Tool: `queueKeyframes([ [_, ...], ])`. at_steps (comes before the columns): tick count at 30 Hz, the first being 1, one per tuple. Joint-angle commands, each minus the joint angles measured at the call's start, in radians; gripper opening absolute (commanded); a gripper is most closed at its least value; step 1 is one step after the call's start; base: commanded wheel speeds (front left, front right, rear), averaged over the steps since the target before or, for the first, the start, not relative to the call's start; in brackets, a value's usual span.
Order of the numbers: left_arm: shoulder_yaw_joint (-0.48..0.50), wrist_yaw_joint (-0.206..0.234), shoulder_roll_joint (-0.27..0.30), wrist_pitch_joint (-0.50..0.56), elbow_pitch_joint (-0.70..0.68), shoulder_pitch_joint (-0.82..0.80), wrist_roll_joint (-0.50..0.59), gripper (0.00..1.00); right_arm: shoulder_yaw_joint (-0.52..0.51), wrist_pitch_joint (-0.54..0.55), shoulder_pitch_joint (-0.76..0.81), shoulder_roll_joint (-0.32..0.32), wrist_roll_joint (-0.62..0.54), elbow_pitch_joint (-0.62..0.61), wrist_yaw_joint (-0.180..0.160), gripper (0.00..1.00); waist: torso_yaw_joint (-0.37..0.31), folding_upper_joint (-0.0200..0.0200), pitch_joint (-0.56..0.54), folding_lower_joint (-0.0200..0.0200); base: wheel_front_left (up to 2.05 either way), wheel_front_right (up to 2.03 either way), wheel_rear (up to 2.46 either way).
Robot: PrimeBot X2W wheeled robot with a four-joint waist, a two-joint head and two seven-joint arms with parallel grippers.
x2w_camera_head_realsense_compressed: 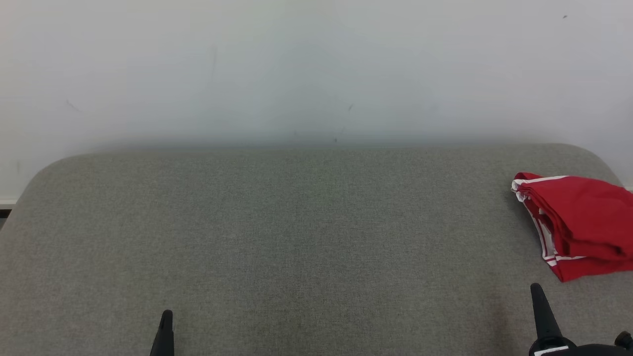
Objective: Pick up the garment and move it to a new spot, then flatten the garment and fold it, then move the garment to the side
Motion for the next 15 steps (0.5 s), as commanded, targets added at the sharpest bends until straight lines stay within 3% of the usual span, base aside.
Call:
queueKeyframes([
  [1,0.006,-0.006,0.001,0.007,-0.004,-0.024,-0.034,0.00,-0.008,0.009,-0.022,0.002,0.034,-0.005,-0.001,0.00,0.000,0.0000,0.002,-0.0001,0.00,0.00,0.00],
  [15,0.021,-0.015,-0.002,0.041,0.007,-0.055,-0.173,0.00,-0.031,0.053,-0.042,0.010,0.171,0.005,-0.001,0.00,-0.003,0.0000,0.016,-0.0001,0.00,0.00,0.00],
])
